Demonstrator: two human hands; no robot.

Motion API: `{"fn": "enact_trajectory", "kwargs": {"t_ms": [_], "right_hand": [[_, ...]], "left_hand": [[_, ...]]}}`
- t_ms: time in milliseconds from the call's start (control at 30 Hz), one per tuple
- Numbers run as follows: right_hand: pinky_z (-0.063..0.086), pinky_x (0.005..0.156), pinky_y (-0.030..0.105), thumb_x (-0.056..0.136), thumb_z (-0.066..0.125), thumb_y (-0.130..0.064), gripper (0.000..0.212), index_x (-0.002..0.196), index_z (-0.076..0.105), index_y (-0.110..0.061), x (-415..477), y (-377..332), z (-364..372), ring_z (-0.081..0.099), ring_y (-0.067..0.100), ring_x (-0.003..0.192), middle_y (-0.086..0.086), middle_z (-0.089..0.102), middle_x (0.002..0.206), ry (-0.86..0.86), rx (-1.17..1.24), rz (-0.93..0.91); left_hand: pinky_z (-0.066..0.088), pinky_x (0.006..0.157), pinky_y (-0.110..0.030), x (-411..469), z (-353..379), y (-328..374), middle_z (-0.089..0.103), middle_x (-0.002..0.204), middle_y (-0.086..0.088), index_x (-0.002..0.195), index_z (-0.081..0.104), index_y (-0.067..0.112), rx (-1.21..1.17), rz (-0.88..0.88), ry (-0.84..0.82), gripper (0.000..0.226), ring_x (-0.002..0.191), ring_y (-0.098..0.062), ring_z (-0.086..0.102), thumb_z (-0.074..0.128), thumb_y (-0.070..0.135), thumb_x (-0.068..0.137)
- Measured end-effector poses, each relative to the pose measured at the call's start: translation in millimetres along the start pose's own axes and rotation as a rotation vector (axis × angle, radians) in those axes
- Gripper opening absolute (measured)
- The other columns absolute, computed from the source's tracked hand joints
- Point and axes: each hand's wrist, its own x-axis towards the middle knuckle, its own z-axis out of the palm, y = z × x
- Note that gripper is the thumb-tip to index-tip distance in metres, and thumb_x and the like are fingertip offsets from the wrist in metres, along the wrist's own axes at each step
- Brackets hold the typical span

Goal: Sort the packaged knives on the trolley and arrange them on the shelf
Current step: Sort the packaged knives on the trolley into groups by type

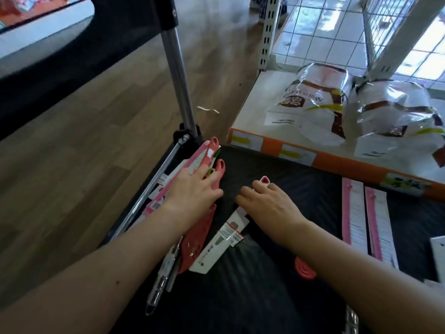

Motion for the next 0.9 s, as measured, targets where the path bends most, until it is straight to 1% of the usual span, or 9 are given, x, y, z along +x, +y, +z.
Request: {"fn": "enact_trajectory", "kwargs": {"t_ms": [233,267,333,367,467,500,600,800,900], "right_hand": [[0.033,0.095,0.033,0.088,0.051,-0.016,0.046,0.131,0.036,-0.015,-14.8,3.1,-1.6,0.034,0.024,0.122,0.003,0.035,0.136,0.028,0.024,0.078],[0.037,0.091,0.033,0.082,0.059,-0.017,0.048,0.126,0.043,-0.014,-16.1,4.4,-0.9,0.040,0.024,0.118,0.004,0.041,0.131,0.045,-0.001,0.079],[0.049,0.070,0.033,0.057,0.081,-0.015,0.049,0.101,0.060,-0.010,-17.5,11.0,-0.3,0.058,0.026,0.092,0.007,0.059,0.104,0.132,-0.025,0.127],[0.050,0.063,0.033,0.053,0.083,-0.013,0.046,0.093,0.062,-0.010,-19.6,14.0,0.0,0.061,0.027,0.083,0.008,0.062,0.094,0.176,0.006,0.175],[0.041,0.078,0.034,0.088,0.055,-0.018,0.026,0.112,0.047,-0.011,-29.3,15.6,3.3,0.049,0.026,0.106,0.006,0.052,0.114,0.088,0.131,0.254],[0.038,0.076,0.032,0.092,0.047,-0.020,0.024,0.115,0.043,-0.012,-32.9,15.4,6.4,0.046,0.024,0.109,0.005,0.049,0.117,0.076,0.160,0.270],[0.033,0.064,0.030,0.093,0.044,-0.018,0.020,0.113,0.041,-0.013,-41.8,6.3,9.7,0.051,0.023,0.103,0.003,0.049,0.114,0.096,0.193,0.277],[0.034,0.060,0.032,0.094,0.039,-0.020,0.020,0.112,0.047,-0.012,-63.8,-7.8,10.3,0.058,0.027,0.094,0.004,0.050,0.111,0.084,0.190,0.176],[0.031,0.055,0.033,0.091,0.044,-0.019,0.018,0.103,0.052,-0.008,-72.3,-6.1,16.4,0.061,0.030,0.085,0.007,0.055,0.103,0.127,0.208,0.167]], "left_hand": [[0.026,0.105,-0.046,10.8,-9.5,-0.7,0.009,0.155,-0.003,0.135,0.030,0.034,0.101,0.055,-0.084,0.048,0.142,-0.030,0.005,0.050,0.030,0.092],[0.025,0.104,-0.046,11.9,-10.9,-0.6,0.013,0.154,-0.001,0.135,0.031,0.034,0.097,0.070,-0.092,0.046,0.142,-0.030,0.005,0.048,0.029,0.093],[0.027,0.100,-0.046,12.9,-12.3,0.8,0.024,0.152,0.003,0.133,0.035,0.033,0.090,0.107,-0.084,0.039,0.140,-0.028,0.010,0.043,0.026,0.095],[0.029,0.097,-0.045,13.1,-13.2,2.2,0.031,0.148,0.005,0.131,0.038,0.033,0.091,0.121,-0.069,0.036,0.139,-0.027,0.014,0.041,0.025,0.096],[0.032,0.091,-0.040,13.8,-17.6,6.0,0.046,0.136,0.008,0.125,0.044,0.031,0.139,0.139,-0.047,0.031,0.132,-0.024,0.026,0.046,0.023,0.094],[0.033,0.091,-0.039,14.3,-19.9,6.8,0.047,0.135,0.009,0.124,0.045,0.031,0.148,0.140,-0.053,0.032,0.131,-0.023,0.028,0.049,0.023,0.093],[0.033,0.090,-0.038,14.5,-23.1,7.2,0.048,0.135,0.007,0.125,0.047,0.031,0.170,0.150,-0.053,0.034,0.128,-0.024,0.031,0.051,0.022,0.092],[0.030,0.097,-0.040,9.6,-21.9,2.3,0.049,0.134,0.006,0.123,0.050,0.030,0.139,0.195,-0.039,0.032,0.127,-0.024,0.032,0.044,0.019,0.093],[0.029,0.100,-0.042,9.5,-21.8,0.7,0.046,0.134,0.005,0.124,0.049,0.031,0.147,0.211,-0.056,0.033,0.126,-0.024,0.032,0.046,0.021,0.092]]}}
